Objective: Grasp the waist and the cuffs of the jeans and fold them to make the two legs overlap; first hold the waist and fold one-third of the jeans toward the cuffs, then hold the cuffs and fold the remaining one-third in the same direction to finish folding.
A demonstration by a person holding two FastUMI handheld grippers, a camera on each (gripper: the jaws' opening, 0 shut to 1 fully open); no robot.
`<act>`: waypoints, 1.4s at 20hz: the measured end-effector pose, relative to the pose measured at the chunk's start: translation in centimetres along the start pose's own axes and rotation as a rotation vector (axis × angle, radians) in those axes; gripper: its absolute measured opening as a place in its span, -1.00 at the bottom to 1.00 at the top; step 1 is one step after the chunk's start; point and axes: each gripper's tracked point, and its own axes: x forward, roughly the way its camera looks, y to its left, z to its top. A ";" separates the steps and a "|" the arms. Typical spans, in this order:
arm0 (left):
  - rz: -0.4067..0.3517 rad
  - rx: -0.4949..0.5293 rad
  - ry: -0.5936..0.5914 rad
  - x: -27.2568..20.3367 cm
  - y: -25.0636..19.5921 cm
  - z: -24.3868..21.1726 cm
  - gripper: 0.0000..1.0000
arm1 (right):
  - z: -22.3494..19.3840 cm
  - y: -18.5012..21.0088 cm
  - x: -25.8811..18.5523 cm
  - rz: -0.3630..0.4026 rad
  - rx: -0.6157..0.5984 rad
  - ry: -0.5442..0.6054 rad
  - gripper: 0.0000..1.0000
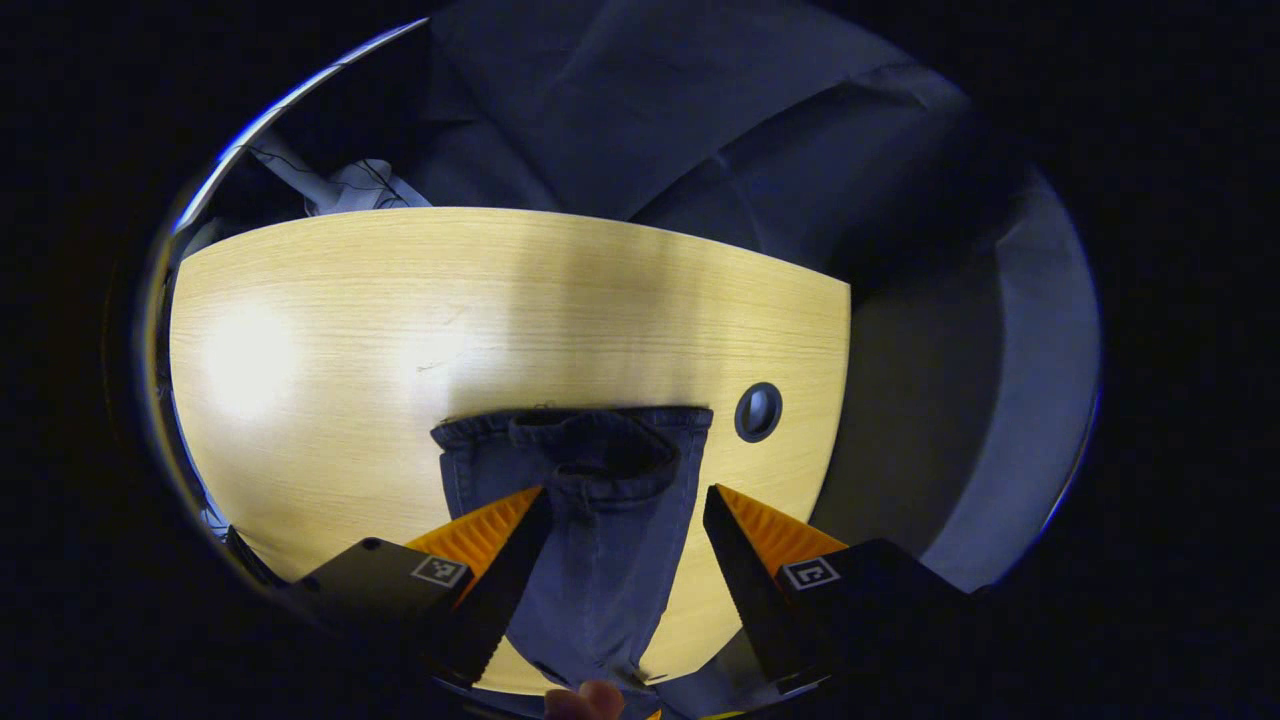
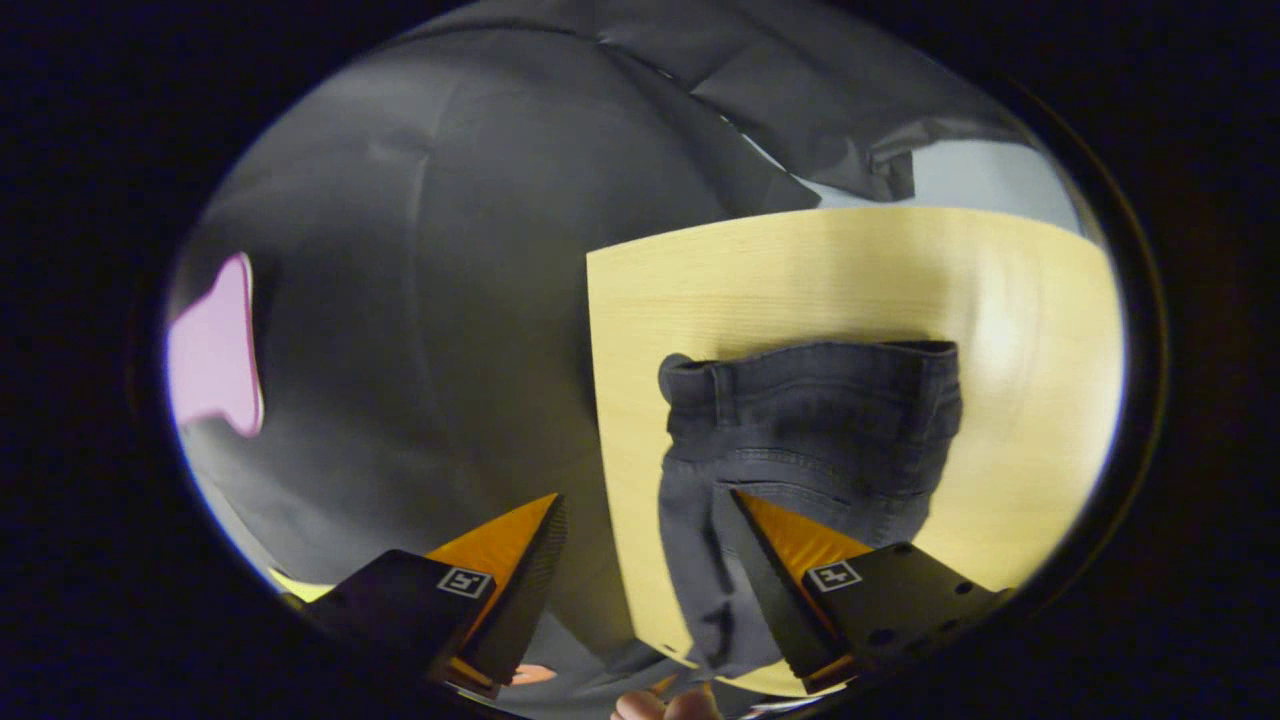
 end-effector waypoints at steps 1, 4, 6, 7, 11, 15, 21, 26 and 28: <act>-0.015 0.015 0.004 -0.7 0.0 -0.2 0.96 | -0.3 -0.2 -0.5 0.005 -0.006 0.000 0.95; -0.075 0.086 0.014 -3.1 -0.5 -1.6 0.96 | -0.9 -1.5 -2.2 0.003 -0.038 -0.011 0.95; -0.121 0.181 0.002 -5.6 -0.5 -2.7 0.96 | -1.8 -2.7 -4.2 -0.003 -0.094 -0.010 0.95; -0.151 0.244 -0.012 -7.1 -0.4 -3.4 0.96 | -2.5 -3.5 -5.3 -0.008 -0.147 -0.014 0.95; -0.373 0.629 -0.176 -14.0 -0.7 -7.5 0.97 | -4.3 -7.7 -10.5 -0.049 -0.501 -0.092 0.96; -0.499 1.072 -0.521 -20.6 -0.5 -11.0 0.96 | -6.0 -9.2 -16.1 -0.082 -0.957 -0.275 0.96; -0.669 1.372 -0.772 -26.3 0.5 -16.8 0.96 | -10.0 -7.4 -19.3 -0.048 -1.380 -0.487 0.95; -0.717 1.380 -0.723 -26.7 2.0 -20.8 0.96 | -9.1 -7.8 -19.0 -0.053 -1.346 -0.505 0.96; -0.704 1.418 -0.754 -27.3 2.6 -22.5 0.96 | -9.3 -8.0 -18.9 -0.058 -1.275 -0.475 0.96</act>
